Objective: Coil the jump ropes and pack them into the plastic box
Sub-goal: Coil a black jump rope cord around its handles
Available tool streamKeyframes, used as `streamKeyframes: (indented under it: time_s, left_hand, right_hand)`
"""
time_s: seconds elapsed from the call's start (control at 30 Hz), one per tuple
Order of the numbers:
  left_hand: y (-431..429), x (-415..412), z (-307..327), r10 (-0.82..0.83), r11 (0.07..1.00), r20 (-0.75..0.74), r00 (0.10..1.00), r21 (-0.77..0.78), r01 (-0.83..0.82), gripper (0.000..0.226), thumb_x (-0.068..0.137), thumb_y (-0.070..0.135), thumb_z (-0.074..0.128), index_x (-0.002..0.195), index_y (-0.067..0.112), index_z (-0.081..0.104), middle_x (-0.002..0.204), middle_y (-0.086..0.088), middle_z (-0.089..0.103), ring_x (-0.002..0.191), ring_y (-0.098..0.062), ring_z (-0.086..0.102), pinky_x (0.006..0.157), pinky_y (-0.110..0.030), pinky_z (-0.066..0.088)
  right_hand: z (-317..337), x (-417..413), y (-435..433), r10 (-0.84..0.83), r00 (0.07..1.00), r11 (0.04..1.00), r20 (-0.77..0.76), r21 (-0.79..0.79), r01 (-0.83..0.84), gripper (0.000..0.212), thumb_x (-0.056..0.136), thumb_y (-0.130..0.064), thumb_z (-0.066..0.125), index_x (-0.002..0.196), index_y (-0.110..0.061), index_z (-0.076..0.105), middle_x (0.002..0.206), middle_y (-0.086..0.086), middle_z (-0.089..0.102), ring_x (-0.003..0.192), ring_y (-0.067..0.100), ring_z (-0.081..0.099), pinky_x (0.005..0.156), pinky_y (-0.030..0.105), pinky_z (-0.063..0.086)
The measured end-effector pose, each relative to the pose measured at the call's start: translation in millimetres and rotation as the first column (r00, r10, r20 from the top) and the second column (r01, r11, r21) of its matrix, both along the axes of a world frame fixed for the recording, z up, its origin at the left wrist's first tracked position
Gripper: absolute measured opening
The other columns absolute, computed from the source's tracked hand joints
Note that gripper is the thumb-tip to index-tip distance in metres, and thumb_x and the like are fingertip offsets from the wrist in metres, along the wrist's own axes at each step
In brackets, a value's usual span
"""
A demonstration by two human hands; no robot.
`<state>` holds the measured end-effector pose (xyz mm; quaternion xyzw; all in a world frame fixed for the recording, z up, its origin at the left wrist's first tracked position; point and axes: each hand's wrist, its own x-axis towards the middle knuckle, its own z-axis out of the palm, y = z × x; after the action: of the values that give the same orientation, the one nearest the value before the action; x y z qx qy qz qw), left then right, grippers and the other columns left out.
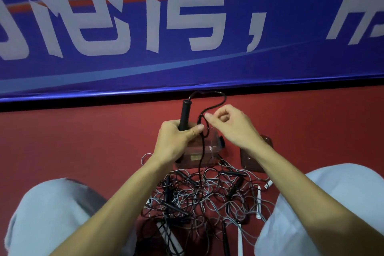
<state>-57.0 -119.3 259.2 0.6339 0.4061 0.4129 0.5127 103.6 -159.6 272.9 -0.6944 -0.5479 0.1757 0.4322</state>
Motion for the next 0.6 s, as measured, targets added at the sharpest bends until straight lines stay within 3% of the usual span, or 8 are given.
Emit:
streamKeyframes:
  time_s: [0.13,0.23,0.33,0.4,0.47,0.53,0.6]
  left_hand:
    - [4.4,-5.0,5.0,0.062,0.992,0.112,0.992,-0.116,-0.049,0.017,0.081,0.013,0.077,0.065,0.011,0.071,0.066,-0.008,0.071,0.062,-0.018,0.067,0.06,-0.026,0.056]
    - [6.0,-8.3,7.9,0.051,0.99,0.13,0.99,-0.14,-0.032,0.018,0.081,0.012,0.076,0.065,0.01,0.069,0.073,-0.019,0.073,0.069,-0.029,0.07,0.068,-0.034,0.059]
    - [10.5,-14.8,10.9,0.054,0.997,0.051,0.997,-0.049,-0.052,0.016,0.082,0.017,0.076,0.073,0.003,0.073,0.079,-0.019,0.074,0.076,-0.031,0.071,0.078,-0.041,0.057]
    - [15.6,-21.3,13.4,0.088,0.996,0.017,0.996,-0.01,-0.088,0.02,0.084,0.018,0.075,0.076,0.001,0.072,0.078,-0.018,0.074,0.076,-0.031,0.071,0.08,-0.045,0.057]
    - [20.1,-29.4,17.4,0.138,0.99,0.031,0.99,-0.015,-0.137,0.018,0.086,0.019,0.074,0.076,0.005,0.071,0.075,-0.014,0.073,0.075,-0.029,0.071,0.079,-0.048,0.058]
    - [22.7,-36.8,22.7,0.165,0.985,0.099,0.981,-0.065,-0.16,0.015,0.088,0.017,0.071,0.08,0.006,0.069,0.072,-0.008,0.072,0.072,-0.024,0.07,0.072,-0.043,0.059]
    - [23.5,-42.3,28.7,0.174,0.972,0.265,0.948,-0.199,-0.123,0.012,0.091,0.014,0.066,0.084,0.004,0.065,0.066,-0.003,0.07,0.064,-0.019,0.067,0.064,-0.034,0.06]
  right_hand:
    - [-6.2,-3.8,-3.1,0.238,0.971,0.935,-0.007,-0.268,-0.231,0.039,0.077,-0.059,0.068,0.092,-0.023,0.065,0.082,-0.009,0.072,0.075,0.007,0.065,0.074,0.029,0.05]
    - [-15.3,-9.8,0.3,0.323,0.934,0.925,0.154,-0.258,-0.277,0.018,0.084,-0.041,0.072,0.091,-0.028,0.063,0.089,-0.007,0.072,0.082,0.007,0.066,0.077,0.027,0.051]
    - [-15.8,-10.7,3.4,0.271,0.937,0.951,0.22,-0.21,-0.226,0.011,0.089,-0.033,0.067,0.081,-0.028,0.062,0.076,-0.01,0.067,0.068,0.003,0.058,0.063,0.021,0.043]
    - [-16.3,-5.4,5.1,0.202,0.96,0.968,0.195,-0.19,-0.165,0.012,0.091,-0.028,0.065,0.079,-0.025,0.065,0.071,-0.01,0.068,0.066,0.003,0.062,0.064,0.017,0.048]
    - [-18.4,2.1,6.6,0.115,0.978,0.983,0.176,-0.163,-0.087,0.014,0.093,-0.022,0.062,0.08,-0.022,0.067,0.071,-0.008,0.07,0.066,0.01,0.067,0.071,0.031,0.057]
    - [-21.3,8.9,7.6,0.05,0.978,0.989,0.202,-0.149,-0.019,0.014,0.095,-0.019,0.059,0.084,-0.02,0.066,0.071,-0.007,0.07,0.065,0.013,0.068,0.071,0.038,0.059]
    - [-24.5,13.7,9.9,0.034,0.981,0.984,0.191,-0.181,0.001,0.011,0.097,-0.016,0.056,0.09,-0.019,0.063,0.072,-0.005,0.07,0.066,0.014,0.069,0.069,0.04,0.06]
